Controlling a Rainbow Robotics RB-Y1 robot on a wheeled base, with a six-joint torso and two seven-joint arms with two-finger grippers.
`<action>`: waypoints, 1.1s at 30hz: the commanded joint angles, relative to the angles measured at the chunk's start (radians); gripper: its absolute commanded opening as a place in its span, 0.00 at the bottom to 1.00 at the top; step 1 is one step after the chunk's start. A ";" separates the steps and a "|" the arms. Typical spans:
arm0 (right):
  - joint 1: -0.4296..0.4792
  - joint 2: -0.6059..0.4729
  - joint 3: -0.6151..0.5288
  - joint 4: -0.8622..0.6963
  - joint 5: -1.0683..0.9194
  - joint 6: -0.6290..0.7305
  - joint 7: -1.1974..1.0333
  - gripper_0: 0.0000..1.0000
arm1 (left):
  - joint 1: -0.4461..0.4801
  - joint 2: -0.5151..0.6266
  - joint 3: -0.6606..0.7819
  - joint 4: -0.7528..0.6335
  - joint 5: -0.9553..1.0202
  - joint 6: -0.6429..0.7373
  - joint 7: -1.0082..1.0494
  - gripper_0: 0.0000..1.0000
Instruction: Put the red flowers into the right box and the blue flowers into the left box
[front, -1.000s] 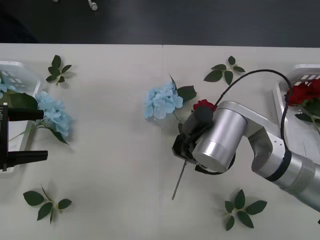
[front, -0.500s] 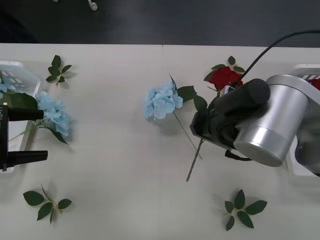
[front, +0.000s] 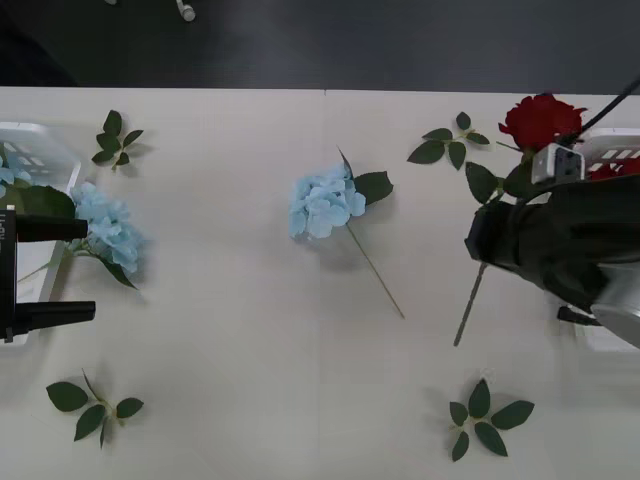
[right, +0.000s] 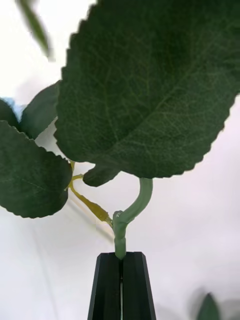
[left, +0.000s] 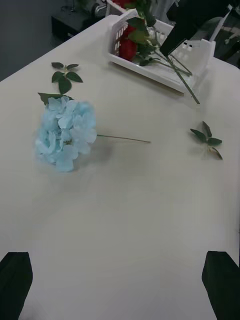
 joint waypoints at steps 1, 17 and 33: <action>0.045 -0.042 -0.111 -0.011 0.009 0.001 0.141 0.00 | -0.005 0.006 0.013 -0.030 0.015 0.001 -0.052 1.00; 0.259 -0.214 -0.522 0.143 -0.111 -0.107 0.250 0.00 | -0.005 -0.003 0.015 -0.030 0.023 0.001 -0.052 1.00; 0.522 -0.242 -0.732 0.429 -0.137 -0.403 0.659 0.00 | -0.005 -0.003 0.015 -0.030 0.023 0.001 -0.052 1.00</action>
